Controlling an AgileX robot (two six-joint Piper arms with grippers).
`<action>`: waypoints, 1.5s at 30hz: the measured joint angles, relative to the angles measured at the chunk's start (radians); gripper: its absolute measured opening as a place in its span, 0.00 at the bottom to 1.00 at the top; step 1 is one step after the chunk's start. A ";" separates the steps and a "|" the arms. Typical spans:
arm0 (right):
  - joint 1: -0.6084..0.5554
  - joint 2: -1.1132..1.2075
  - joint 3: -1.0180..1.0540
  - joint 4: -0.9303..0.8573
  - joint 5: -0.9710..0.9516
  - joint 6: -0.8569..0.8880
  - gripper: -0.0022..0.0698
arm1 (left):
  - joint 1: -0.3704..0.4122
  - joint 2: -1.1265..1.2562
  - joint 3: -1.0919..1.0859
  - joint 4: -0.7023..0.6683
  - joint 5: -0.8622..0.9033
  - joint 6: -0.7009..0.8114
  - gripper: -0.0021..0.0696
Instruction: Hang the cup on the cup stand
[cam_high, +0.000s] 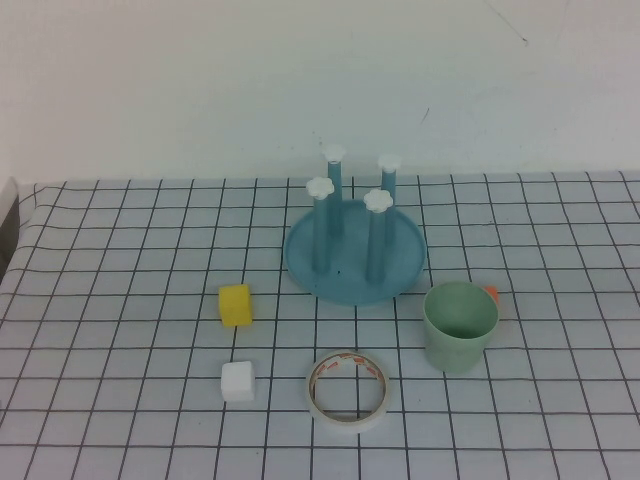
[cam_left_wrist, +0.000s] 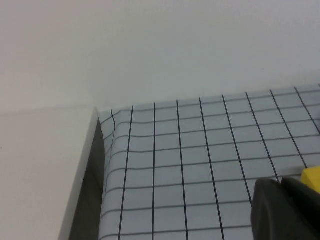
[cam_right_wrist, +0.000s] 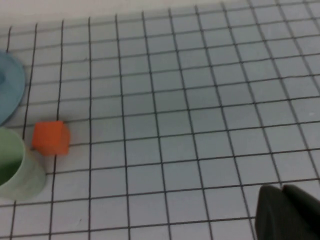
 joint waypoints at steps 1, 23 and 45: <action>0.000 0.042 -0.024 0.032 0.010 -0.051 0.03 | 0.000 0.014 0.000 0.000 0.003 0.000 0.03; 0.419 0.817 -0.384 0.184 -0.020 -0.228 0.09 | -0.008 0.124 0.000 0.000 0.059 0.017 0.03; 0.419 1.051 -0.529 0.219 -0.031 -0.182 0.62 | -0.008 0.124 0.000 -0.039 0.059 0.017 0.03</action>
